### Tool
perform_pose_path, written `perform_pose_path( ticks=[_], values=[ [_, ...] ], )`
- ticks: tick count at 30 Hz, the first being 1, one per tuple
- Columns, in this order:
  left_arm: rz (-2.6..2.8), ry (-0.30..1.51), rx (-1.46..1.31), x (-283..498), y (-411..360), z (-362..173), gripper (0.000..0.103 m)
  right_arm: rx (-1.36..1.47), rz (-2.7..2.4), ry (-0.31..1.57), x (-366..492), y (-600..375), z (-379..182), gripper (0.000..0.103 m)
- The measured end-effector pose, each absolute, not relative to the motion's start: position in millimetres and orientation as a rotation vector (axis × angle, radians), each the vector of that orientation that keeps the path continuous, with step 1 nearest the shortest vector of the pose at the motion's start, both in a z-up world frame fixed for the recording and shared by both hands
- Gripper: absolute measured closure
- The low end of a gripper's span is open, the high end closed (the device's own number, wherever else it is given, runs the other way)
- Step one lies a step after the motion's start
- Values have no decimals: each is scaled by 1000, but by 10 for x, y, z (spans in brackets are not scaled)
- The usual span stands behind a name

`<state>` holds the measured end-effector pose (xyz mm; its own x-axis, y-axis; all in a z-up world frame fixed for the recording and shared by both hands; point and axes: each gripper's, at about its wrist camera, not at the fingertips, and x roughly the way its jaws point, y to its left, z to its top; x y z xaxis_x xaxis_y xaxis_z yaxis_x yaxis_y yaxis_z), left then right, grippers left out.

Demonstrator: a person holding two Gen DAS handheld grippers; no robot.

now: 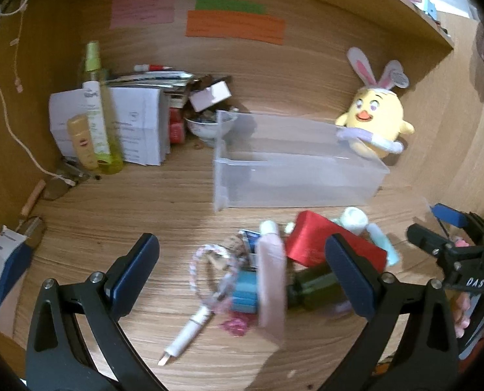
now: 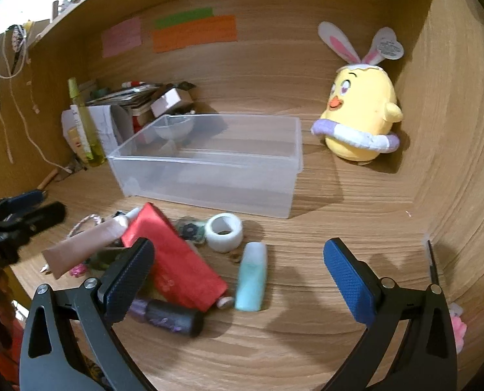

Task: Organize objects
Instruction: 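Move both tools toward the pile of items in front of the clear box, then close the right gripper on the light-blue bottle while the left gripper grasps the white pen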

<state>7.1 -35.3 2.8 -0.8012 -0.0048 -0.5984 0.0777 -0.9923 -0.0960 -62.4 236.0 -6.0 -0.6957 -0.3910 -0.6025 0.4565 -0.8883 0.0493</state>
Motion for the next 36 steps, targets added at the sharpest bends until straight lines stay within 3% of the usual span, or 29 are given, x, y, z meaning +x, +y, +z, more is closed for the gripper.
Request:
perform_pose_path(
  ticks=[13,17,19,20,28,32,36],
  values=[
    [-2848,267,1101,-74,-800,-243,0,1016,-2571,100,-905,2596,-259,1],
    [-2828,270,1144,-100,-836,-360,3,1057,-2573,97,-956,2654,-330,9],
    [-2817,270,1185,-115,-855,-420,18,1078,-2564,84,-969,2687,-370,12],
    [-2811,274,1207,-124,-867,-447,21,1087,-2559,76,-972,2700,-387,14],
    [-2799,305,1260,40,-1014,-454,21,1126,-2507,30,-945,2740,-461,20],
    [-2793,255,1259,149,-1016,-406,21,1145,-2490,55,-998,2660,-504,32],
    [-2788,237,1271,249,-1016,-411,21,1175,-2470,75,-1043,2568,-562,38]
  ],
)
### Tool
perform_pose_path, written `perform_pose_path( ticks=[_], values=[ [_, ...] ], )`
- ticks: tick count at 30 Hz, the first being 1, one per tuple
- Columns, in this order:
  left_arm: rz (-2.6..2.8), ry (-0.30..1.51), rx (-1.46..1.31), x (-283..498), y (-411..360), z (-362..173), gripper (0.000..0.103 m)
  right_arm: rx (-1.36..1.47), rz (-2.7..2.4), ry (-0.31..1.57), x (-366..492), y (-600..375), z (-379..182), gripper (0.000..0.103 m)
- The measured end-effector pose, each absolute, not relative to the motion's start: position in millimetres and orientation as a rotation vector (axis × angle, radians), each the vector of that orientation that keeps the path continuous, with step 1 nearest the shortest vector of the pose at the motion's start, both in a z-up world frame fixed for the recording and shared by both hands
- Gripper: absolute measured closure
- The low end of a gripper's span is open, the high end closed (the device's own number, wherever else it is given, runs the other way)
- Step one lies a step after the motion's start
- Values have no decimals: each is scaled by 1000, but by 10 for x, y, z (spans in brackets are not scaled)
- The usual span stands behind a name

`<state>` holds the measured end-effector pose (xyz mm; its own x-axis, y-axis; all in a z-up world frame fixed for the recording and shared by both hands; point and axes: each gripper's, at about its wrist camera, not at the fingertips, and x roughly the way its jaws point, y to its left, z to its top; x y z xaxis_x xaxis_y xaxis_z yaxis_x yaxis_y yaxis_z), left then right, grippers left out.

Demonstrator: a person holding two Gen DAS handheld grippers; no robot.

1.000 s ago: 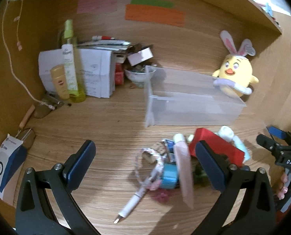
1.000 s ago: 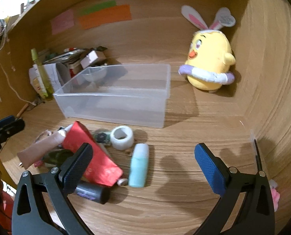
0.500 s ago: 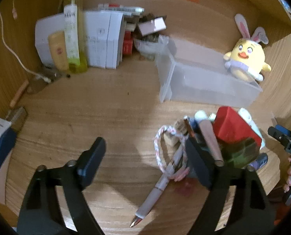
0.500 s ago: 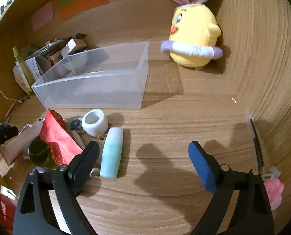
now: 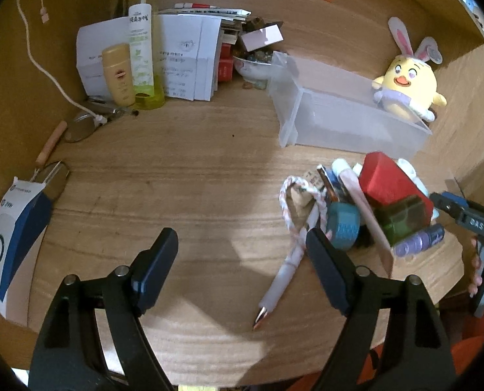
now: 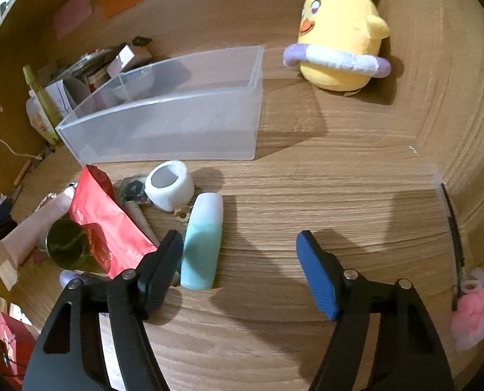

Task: Organize objects
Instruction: 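Close the right gripper on the light-blue bottle while the left gripper grasps the white pen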

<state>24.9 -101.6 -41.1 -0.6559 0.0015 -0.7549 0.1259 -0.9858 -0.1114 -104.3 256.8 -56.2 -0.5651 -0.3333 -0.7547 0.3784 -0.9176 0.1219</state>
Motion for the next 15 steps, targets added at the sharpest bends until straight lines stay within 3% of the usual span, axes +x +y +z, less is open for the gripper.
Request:
perform_pose_path(
  ticks=[9,15],
  values=[
    [-2781,180,1352,271,-903,-638,21,1191,-2487,170,-1082,2439,-598,47],
    [-2800,99,1306,239,-807,-665,37,1185,-2507,184,-1095,2430,-594,60]
  ],
)
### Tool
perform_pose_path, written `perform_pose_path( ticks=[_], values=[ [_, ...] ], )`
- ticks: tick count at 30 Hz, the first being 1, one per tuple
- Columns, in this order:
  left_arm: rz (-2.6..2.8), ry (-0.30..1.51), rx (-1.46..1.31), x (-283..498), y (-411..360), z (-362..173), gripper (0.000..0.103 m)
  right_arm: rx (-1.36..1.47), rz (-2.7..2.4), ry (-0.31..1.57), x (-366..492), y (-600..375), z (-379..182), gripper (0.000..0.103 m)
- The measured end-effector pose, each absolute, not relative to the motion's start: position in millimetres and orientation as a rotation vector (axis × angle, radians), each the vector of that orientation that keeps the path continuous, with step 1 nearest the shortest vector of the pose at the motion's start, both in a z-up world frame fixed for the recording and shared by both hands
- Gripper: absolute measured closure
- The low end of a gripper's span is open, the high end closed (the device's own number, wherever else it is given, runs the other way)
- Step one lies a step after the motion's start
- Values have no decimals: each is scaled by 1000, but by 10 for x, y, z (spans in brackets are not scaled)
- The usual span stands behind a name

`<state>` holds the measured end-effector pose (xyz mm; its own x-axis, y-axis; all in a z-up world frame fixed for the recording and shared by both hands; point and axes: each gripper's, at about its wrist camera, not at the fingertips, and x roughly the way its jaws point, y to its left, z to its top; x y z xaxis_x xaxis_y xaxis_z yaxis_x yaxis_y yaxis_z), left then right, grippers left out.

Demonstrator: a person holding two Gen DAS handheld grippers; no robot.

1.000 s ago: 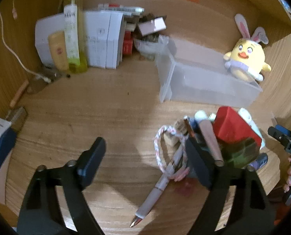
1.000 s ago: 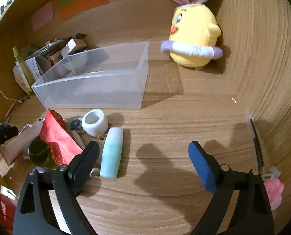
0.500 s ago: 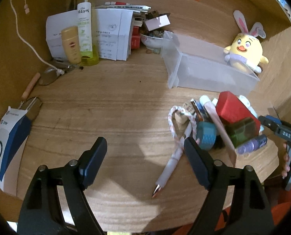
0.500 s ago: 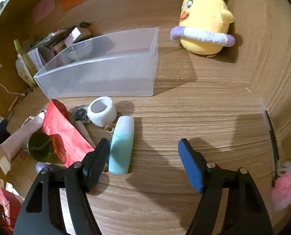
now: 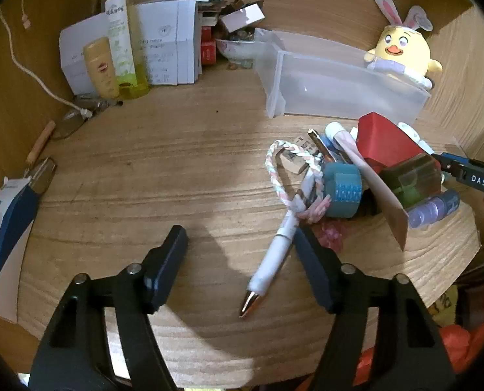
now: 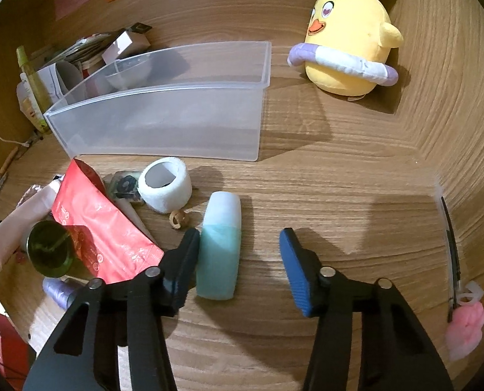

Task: Organize objects
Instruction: 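Close the right gripper on the light-blue bottle while the left gripper grasps the white pen, then lift the light-blue bottle with the right gripper and carry it over the clear box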

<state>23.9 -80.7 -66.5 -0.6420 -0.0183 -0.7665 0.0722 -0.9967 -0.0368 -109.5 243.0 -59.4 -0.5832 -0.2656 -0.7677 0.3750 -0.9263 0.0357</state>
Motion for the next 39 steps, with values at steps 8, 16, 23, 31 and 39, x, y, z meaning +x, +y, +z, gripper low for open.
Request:
perform_pose_path(
  ticks=[8,16,23,31,39],
  values=[
    [-2840,115,1286,232,-778,-645,64,1171,-2525,203,-1108,2408,-599,73],
    [-2825,164,1300,274,-827,-628,83,1163,-2536,186,-1140,2451,-603,80],
    [-2781,238,1297,275,-972,-628,90,1154,-2542,182,-1136,2455,-607,80],
    [-2826,342,1402,133,-984,-600,84,1157,-2525,149,-1133,2485,-594,80],
    [-2873,401,1393,-69,-995,-509,57,1150,-2530,145,-1118,2495,-601,80]
  ],
)
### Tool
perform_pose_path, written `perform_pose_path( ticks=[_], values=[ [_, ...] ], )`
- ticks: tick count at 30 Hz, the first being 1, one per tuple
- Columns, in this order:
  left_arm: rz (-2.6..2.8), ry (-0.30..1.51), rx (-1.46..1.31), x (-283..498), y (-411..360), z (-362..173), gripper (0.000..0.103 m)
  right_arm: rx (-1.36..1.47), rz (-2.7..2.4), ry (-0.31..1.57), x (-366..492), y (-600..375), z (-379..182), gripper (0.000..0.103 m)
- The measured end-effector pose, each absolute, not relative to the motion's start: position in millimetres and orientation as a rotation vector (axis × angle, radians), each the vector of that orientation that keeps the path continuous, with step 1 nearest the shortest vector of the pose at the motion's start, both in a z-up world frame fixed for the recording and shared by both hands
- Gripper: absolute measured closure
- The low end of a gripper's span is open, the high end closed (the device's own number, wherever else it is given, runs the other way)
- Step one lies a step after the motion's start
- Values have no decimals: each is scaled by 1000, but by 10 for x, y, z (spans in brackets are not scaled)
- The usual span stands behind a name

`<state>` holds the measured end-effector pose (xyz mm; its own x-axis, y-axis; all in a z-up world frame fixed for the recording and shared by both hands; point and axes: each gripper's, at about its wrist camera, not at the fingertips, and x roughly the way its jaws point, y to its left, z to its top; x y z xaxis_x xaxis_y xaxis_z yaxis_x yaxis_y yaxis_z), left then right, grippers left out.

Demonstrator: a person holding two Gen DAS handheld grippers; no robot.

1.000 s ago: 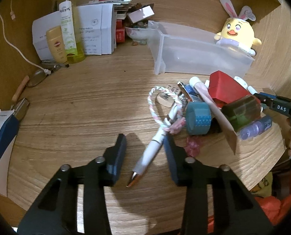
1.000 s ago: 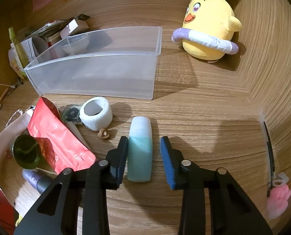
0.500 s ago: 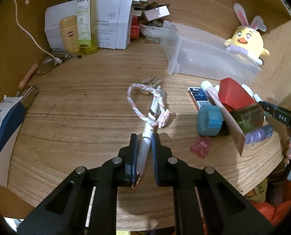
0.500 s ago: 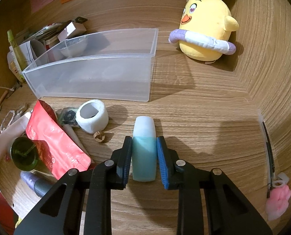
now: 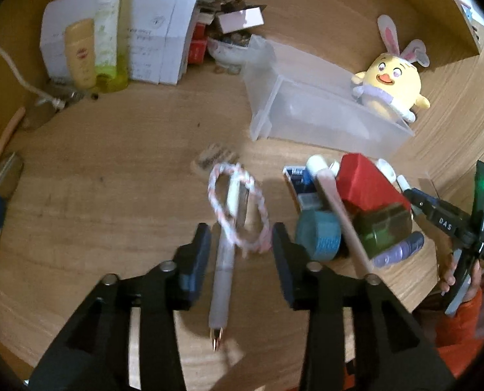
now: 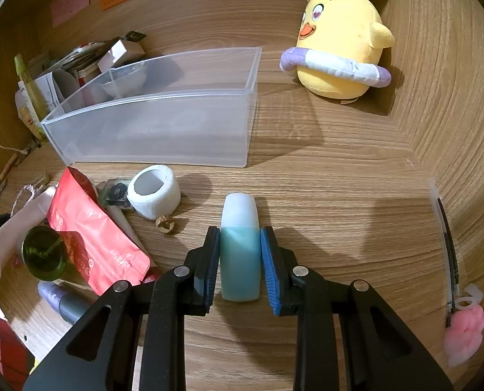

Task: Organize objects
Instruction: 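Lift the light-blue bottle with the right gripper and carry it over the clear box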

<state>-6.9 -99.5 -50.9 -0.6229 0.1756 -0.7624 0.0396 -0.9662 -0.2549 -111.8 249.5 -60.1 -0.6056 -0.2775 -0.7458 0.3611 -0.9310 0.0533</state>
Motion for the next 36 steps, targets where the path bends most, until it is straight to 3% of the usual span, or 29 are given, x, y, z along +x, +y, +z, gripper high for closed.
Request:
perform_pose_path(
  ticks=[1,6,8,13,14,29,36],
  values=[
    [2743,-376,-1327,-116,-997,-506,50,1149,-2530,143,-1118,2499,-604,80],
    [2737,-384,-1364,-341,-1054,-573,49,1141,-2536,143,-1112,2500,-611,80],
    [2755,-368,-1360,-397,-1062,-594,55,1139,-2537,144,-1110,2500,-614,80],
    [2739,-404,-1352,-446,-1090,-605,91,1113,-2542,162,-1105,2478,-585,80],
    [2740,-405,-1346,-440,-1089,-599,92,1105,-2544,165,-1104,2474,-568,80],
    [2763,-300,-1212,-308,-917,-209,94,967,-2575,129,-1073,2453,-187,80],
    [2706,-205,-1307,-63,-818,-381,86,937,-2567,133,-1038,2444,-100,80]
  ],
)
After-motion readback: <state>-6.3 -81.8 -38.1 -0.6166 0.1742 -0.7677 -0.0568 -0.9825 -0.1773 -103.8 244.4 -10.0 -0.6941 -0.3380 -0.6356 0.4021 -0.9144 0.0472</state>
